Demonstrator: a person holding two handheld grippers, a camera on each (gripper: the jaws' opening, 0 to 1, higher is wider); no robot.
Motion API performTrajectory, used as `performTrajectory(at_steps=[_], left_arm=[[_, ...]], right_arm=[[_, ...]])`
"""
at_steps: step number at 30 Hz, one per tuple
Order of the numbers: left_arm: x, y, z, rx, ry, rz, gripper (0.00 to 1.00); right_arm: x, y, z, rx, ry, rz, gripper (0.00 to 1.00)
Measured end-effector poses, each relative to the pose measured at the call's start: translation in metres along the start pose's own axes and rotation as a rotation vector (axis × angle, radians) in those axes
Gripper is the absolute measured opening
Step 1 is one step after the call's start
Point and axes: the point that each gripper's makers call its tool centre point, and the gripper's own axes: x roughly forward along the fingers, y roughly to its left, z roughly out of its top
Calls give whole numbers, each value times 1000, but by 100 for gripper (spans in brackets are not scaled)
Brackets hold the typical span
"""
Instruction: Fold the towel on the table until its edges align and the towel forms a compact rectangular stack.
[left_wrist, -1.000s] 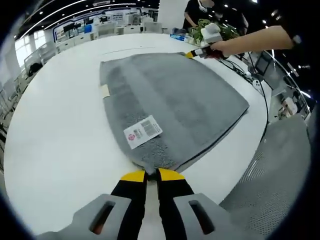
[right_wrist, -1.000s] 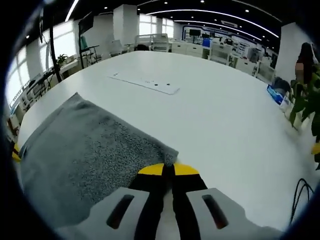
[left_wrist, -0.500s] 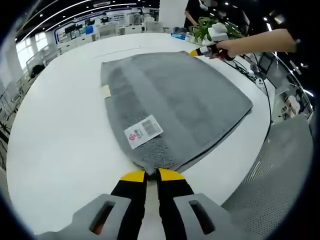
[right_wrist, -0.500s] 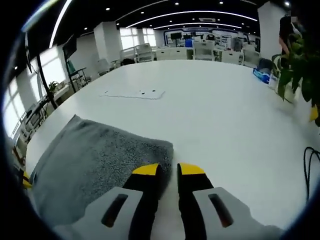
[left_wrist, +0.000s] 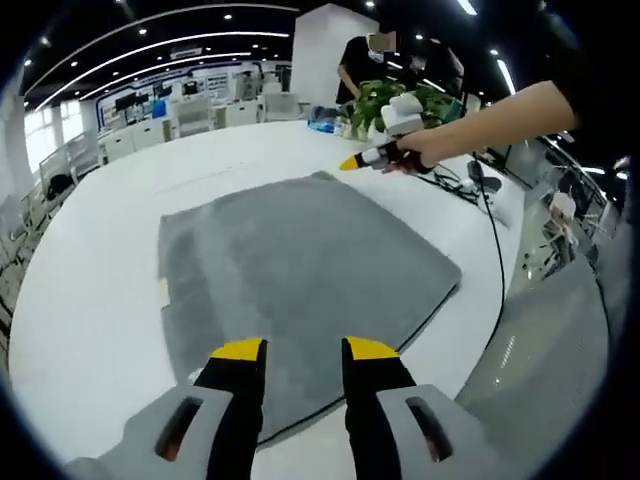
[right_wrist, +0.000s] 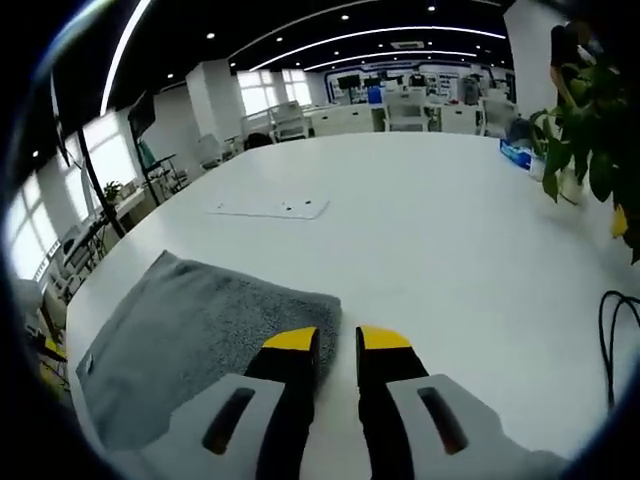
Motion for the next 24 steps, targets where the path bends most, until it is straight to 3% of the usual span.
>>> performTrajectory(at_steps=[6, 7, 11, 16, 19, 24], left_arm=[[35, -64, 13, 105, 34, -148, 37], [41, -81, 14, 145, 51, -201, 37], [60, -118, 21, 244, 60, -277, 36], [93, -154, 26, 295, 60, -353, 30], [101, -169, 29, 353, 49, -389, 29], [108, -186, 35, 369, 9, -436, 25]], right_arm=[[-5, 14, 4, -64, -6, 37, 13], [-2, 15, 5, -79, -3, 47, 13], [-2, 18, 11, -89, -10, 70, 13], [-5, 27, 13, -94, -20, 94, 12], [-3, 25, 14, -94, -23, 107, 13], [2, 17, 13, -135, -19, 115, 13]])
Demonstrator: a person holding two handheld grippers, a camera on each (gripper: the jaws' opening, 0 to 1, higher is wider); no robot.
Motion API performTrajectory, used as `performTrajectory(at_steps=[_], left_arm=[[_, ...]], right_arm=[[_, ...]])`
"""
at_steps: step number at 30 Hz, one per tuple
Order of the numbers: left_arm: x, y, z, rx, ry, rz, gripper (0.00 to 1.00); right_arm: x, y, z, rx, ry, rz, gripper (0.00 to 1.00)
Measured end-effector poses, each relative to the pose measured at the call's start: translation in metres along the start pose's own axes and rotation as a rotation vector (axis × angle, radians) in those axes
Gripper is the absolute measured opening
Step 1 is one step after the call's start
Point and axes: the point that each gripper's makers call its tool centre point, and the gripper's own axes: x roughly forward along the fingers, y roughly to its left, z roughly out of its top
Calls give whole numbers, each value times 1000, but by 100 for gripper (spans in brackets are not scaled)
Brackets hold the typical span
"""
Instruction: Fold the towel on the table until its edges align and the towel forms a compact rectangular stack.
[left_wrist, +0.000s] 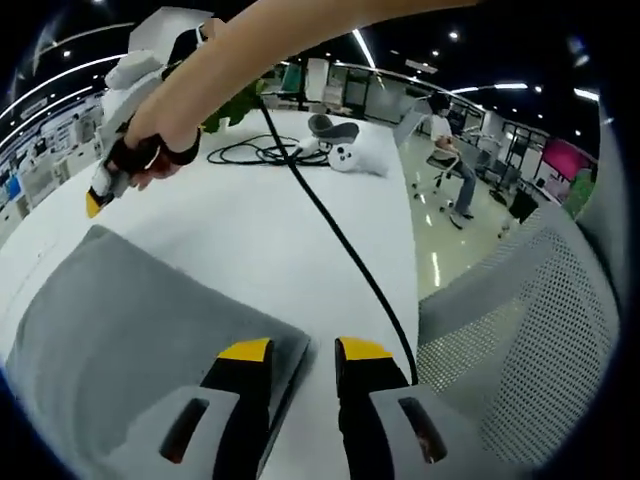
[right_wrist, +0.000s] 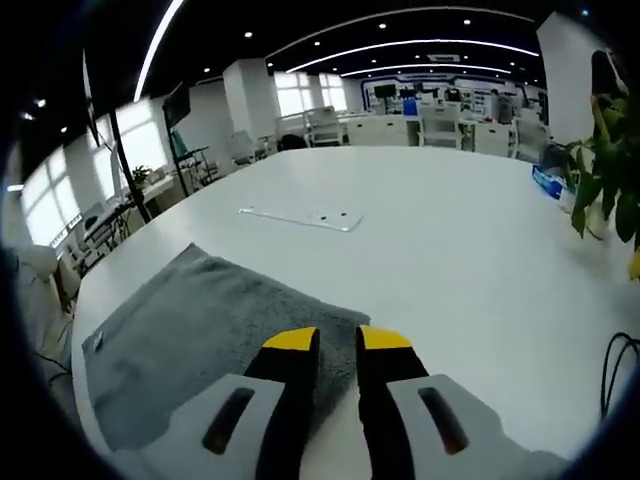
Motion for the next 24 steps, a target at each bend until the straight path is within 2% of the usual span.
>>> performTrajectory(at_steps=[2, 4, 6, 9, 11, 13, 15, 17, 22, 24], left_arm=[[6, 1, -1, 10, 10, 10, 25], [7, 6, -4, 13, 39, 48, 24], [8, 7, -4, 11, 37, 61, 22], [8, 9, -9, 120, 75, 100, 20], [13, 1, -10, 118, 73, 80, 19], [16, -1, -11, 123, 76, 81, 18], [19, -2, -11, 140, 78, 81, 17], [22, -4, -14, 117, 87, 62, 17], [24, -2, -17, 78, 85, 70, 17], [25, -2, -17, 94, 87, 74, 16]], right_arm=[[1, -4, 0, 16, -9, -5, 14], [1, -5, -2, 30, -13, -10, 14], [3, -6, -4, 48, -14, -12, 14], [4, -2, -10, 65, -12, -15, 14], [5, 1, -14, 59, -5, -19, 14], [5, 0, -18, 89, -7, -32, 15], [6, -2, -17, 103, -16, -44, 15], [6, -3, -14, 110, -24, -50, 14], [13, -2, -10, 116, -28, -42, 12], [16, -2, -11, 119, -22, -38, 12]])
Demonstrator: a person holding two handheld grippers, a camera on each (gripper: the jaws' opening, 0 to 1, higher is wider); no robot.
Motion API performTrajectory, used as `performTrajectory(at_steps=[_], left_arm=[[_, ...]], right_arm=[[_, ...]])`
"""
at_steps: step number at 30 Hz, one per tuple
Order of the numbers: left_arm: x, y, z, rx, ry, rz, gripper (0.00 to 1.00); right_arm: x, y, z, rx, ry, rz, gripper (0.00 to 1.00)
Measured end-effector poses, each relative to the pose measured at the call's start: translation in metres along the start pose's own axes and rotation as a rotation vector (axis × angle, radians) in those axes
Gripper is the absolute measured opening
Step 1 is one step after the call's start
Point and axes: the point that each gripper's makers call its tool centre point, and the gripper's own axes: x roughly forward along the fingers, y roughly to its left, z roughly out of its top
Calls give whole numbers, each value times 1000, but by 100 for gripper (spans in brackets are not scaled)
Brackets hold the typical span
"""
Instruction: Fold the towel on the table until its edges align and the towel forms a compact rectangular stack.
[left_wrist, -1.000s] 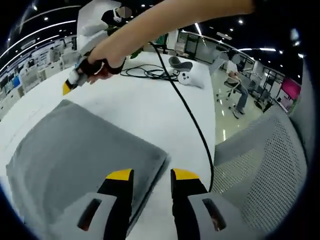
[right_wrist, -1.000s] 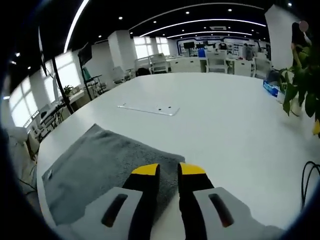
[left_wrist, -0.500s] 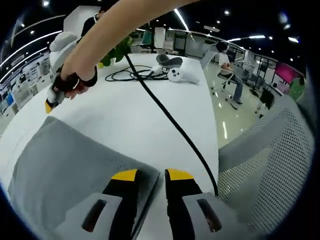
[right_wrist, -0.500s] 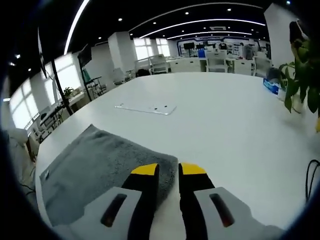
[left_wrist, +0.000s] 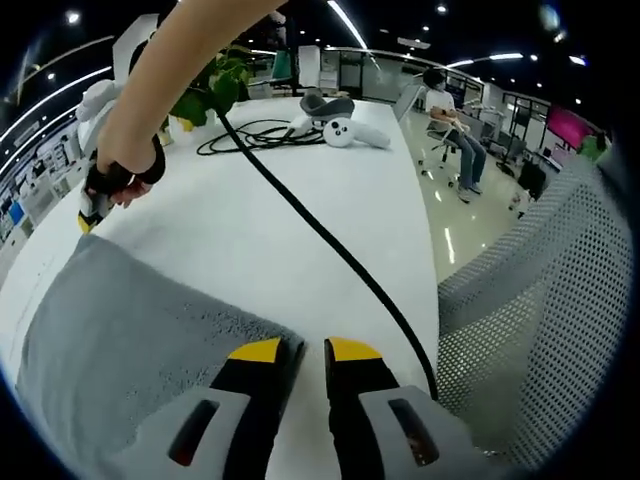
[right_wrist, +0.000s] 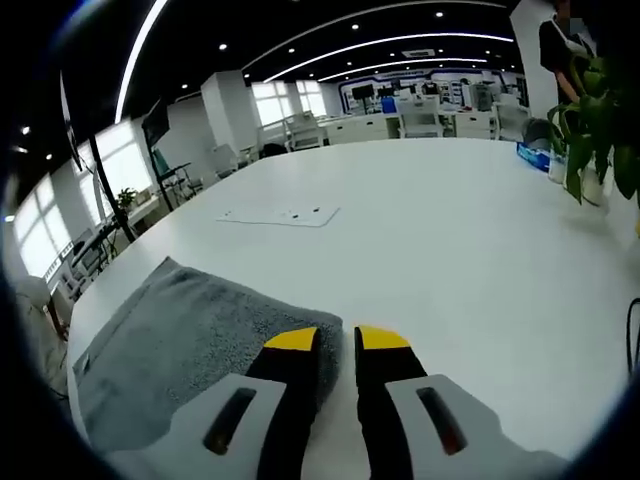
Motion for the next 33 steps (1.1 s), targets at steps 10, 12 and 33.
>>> performTrajectory(at_steps=[10, 12, 33], left_arm=[[1, 3, -1, 33, 14, 45, 13], [2, 7, -3, 35, 19, 60, 8], [-12, 12, 11, -53, -88, 56, 1]], right_arm=[[21, -14, -11, -12, 8, 8, 9], [23, -13, -14, -8, 21, 24, 6], [17, -12, -1, 96, -4, 29, 0]])
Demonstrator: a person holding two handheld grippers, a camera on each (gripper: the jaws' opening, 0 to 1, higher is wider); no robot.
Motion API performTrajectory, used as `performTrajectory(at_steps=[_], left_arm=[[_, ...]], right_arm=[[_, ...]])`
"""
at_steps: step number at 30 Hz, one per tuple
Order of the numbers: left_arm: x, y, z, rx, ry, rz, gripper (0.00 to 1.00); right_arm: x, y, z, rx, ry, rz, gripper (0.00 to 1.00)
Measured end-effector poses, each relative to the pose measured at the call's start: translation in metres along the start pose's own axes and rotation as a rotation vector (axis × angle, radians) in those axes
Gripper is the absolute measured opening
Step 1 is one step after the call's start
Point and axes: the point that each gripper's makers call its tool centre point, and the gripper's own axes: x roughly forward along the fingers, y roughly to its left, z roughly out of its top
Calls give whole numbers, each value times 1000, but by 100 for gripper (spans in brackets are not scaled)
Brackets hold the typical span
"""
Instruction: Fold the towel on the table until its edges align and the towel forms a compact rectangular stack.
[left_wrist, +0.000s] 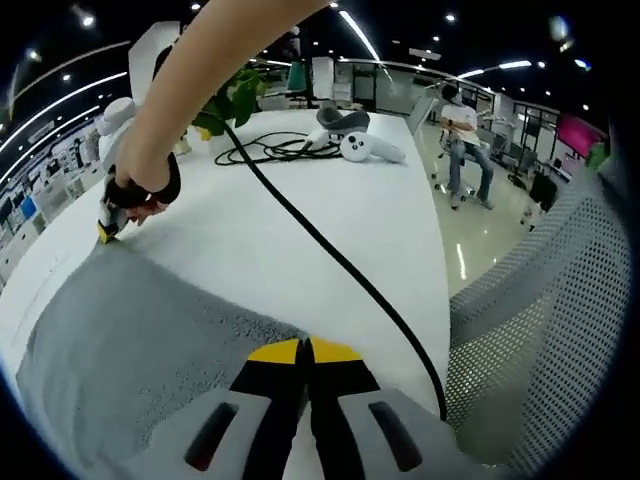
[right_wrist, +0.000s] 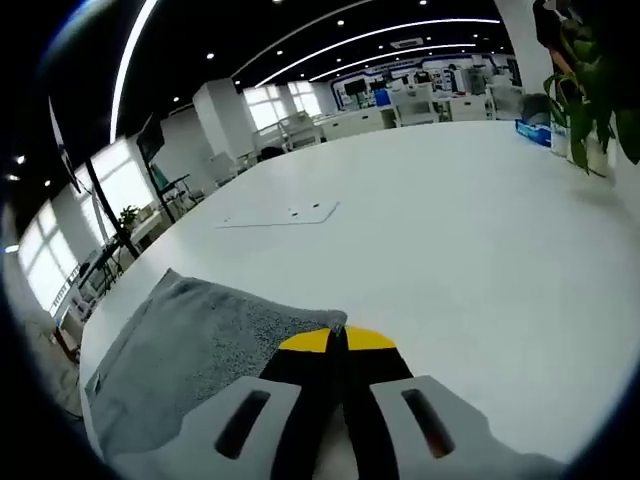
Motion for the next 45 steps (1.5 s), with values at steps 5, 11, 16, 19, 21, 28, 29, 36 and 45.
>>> performTrajectory(at_steps=[5, 11, 16, 19, 21, 28, 29, 36, 45], left_arm=[[-11, 3, 10, -23, -46, 2, 1], [-27, 3, 19, -33, -80, 26, 2], [-40, 6, 21, -43, -94, 48, 2], [-51, 10, 23, -67, -107, 61, 2], [-60, 13, 27, -102, -130, 72, 2], [-89, 22, 32, -161, -169, 124, 2], [-92, 23, 31, -168, -169, 130, 2], [-122, 30, 22, -226, -172, 180, 2], [-163, 43, 9, -313, -210, 226, 2]], right_arm=[[0, 3, 8, 8, 3, -7, 0], [-3, 9, 19, -5, 4, -3, 0], [-8, 21, 31, -17, -1, 0, 0], [-7, 28, 39, -19, -11, 1, 0], [-9, 37, 45, -15, -18, 4, 0], [-8, 69, 65, -20, -48, 36, 0], [-9, 78, 68, -23, -52, 44, 0], [-2, 109, 77, -34, -76, 83, 0], [7, 151, 87, -43, -96, 131, 0]])
